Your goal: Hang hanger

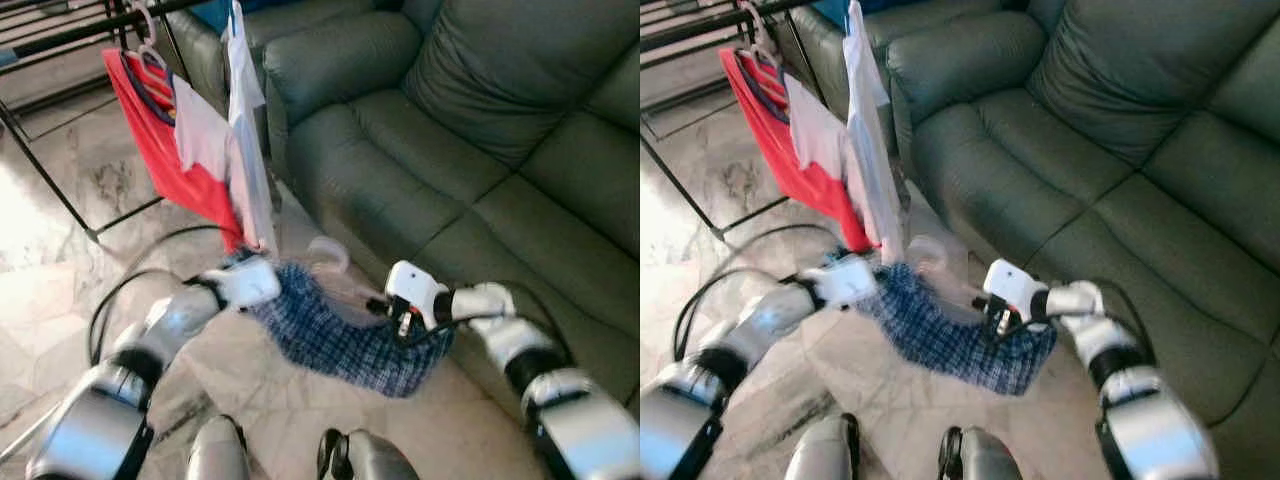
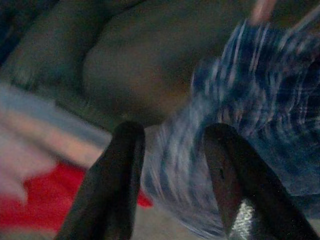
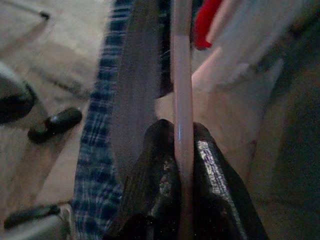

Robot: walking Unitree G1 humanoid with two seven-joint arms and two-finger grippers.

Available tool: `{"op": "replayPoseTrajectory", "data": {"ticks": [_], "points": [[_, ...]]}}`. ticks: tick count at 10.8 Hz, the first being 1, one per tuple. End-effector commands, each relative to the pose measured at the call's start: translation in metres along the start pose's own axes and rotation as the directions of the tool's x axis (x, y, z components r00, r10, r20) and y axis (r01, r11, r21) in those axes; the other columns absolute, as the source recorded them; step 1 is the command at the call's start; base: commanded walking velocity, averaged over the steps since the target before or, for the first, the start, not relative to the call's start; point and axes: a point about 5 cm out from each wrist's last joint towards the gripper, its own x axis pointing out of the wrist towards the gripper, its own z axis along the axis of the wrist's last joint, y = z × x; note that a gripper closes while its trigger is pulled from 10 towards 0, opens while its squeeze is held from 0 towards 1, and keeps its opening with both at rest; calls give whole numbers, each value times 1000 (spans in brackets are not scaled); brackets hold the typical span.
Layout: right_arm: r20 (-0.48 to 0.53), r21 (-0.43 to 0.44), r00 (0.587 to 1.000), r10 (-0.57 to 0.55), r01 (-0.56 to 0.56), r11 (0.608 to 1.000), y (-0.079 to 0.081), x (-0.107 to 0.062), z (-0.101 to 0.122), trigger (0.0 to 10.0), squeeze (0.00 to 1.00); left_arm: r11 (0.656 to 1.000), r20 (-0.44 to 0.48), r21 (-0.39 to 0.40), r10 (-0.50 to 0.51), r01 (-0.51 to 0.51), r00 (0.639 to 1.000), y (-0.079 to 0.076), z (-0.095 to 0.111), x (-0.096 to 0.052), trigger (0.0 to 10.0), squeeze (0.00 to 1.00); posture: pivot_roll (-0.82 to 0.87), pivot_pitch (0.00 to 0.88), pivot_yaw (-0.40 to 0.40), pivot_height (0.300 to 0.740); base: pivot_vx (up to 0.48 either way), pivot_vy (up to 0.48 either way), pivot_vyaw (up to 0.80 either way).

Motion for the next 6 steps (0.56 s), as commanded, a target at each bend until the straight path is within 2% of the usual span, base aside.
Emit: {"op": "replayPoseTrajectory", "data": {"ticks": [1,2,3,4,5,6], "points": [[34,53,996,-77,75,996,-3,-2,0,0,0,992,-32,-97,74,-77,997,-2,-9,-6,10000,1000,33,129,-83,740,0,0,0],[57,135,987,-153,144,980,-1,-2,-3,0,0,980,-35,-161,114,-118,993,-6,-17,-16,10000,1000,33,128,-82,740,0,0,0],[53,189,973,-227,213,959,2,-2,-9,0,0,951,-80,-249,168,-183,983,-12,-26,-23,10000,1000,34,126,-80,740,0,0,0],[78,201,953,-292,272,941,7,-1,-10,0,0,912,-86,-320,244,-259,966,-18,-27,-27,10000,1000,40,121,-83,740,0,0,0],[114,261,936,-334,296,919,9,1,-5,0,0,871,-99,-368,311,-325,945,-18,-27,-30,10000,1000,44,120,-87,740,0,0,0],[150,232,925,-348,310,922,11,3,2,0,0,810,-126,-417,396,-411,909,-13,-28,-33,10000,1000,50,119,-88,740,0,0,0]]}}
